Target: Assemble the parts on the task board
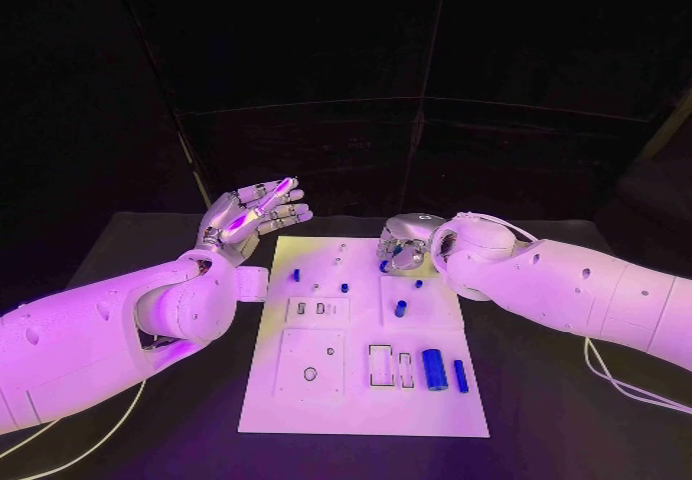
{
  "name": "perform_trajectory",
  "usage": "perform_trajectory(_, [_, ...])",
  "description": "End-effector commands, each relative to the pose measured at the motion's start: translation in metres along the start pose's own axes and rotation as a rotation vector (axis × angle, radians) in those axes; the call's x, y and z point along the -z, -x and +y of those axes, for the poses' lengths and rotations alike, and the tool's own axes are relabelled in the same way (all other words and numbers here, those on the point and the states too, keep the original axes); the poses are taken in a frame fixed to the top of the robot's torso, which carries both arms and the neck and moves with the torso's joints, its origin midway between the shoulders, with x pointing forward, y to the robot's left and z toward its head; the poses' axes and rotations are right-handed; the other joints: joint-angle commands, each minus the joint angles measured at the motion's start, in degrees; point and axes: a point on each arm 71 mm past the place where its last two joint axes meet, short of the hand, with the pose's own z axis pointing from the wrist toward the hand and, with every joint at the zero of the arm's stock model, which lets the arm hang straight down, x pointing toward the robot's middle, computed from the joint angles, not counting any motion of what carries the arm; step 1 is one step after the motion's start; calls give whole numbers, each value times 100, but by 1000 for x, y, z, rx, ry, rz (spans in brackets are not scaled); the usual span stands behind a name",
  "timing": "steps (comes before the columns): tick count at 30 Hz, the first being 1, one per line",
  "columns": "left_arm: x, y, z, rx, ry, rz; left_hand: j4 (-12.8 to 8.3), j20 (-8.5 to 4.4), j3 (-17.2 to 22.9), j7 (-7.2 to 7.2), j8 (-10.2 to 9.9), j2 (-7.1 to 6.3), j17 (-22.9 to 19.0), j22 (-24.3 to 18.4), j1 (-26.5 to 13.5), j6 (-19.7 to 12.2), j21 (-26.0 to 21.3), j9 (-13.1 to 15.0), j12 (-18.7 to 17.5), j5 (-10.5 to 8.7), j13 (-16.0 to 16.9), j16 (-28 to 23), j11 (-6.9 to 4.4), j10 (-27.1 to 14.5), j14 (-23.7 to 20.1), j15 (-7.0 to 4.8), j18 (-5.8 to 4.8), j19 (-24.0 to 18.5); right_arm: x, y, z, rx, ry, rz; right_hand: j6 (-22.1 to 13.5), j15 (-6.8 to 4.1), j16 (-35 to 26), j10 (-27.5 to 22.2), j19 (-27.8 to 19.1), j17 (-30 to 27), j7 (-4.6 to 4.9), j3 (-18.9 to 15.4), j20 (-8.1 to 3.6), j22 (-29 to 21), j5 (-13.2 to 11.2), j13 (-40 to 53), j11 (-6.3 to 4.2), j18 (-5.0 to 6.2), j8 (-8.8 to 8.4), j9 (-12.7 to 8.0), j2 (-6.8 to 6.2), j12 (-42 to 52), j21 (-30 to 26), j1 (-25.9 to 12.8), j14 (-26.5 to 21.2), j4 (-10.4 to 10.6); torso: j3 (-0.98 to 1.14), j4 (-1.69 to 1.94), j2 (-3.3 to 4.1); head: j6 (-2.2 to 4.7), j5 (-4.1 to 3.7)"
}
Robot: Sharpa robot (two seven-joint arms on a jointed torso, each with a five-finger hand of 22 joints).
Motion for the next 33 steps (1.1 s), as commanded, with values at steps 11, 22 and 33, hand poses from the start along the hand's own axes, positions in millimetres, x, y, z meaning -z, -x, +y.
perform_trajectory(11, [1,-7,-1,13,-1,27,-39,0,4,141,-40,49,-7,-7,30,42,-37,-12,-40,16,-5,-34,4,34,31,2,19,38,-4,-2,-3,13,-11,33,57,13,66,1,41,39,-10,84,-8,36,10,-9,-21,36,7,10,87,18,65,-16,237,-1,-2,14,6,-56,-16])
perform_trajectory(22, [1,-8,-1,14,0,29,-44,-1,2,141,-43,54,-6,-8,30,43,-37,-14,-44,16,-5,-31,4,35,41,0,20,46,-6,-3,-1,13,0,42,220,-1,174,157,50,135,-17,303,-13,147,-111,-5,-43,25,46,22,198,70,185,-29,223,37,-2,26,10,-99,-25])
perform_trajectory(33, [1,-7,-1,13,0,28,-46,-2,1,140,-45,58,-6,-9,30,45,-38,-15,-46,16,-5,-30,4,37,47,-1,21,50,-6,-2,-1,-7,10,35,390,-25,244,307,59,197,-50,469,-31,224,-232,-2,-87,17,82,33,256,106,268,-102,217,126,-10,27,2,-130,-22])
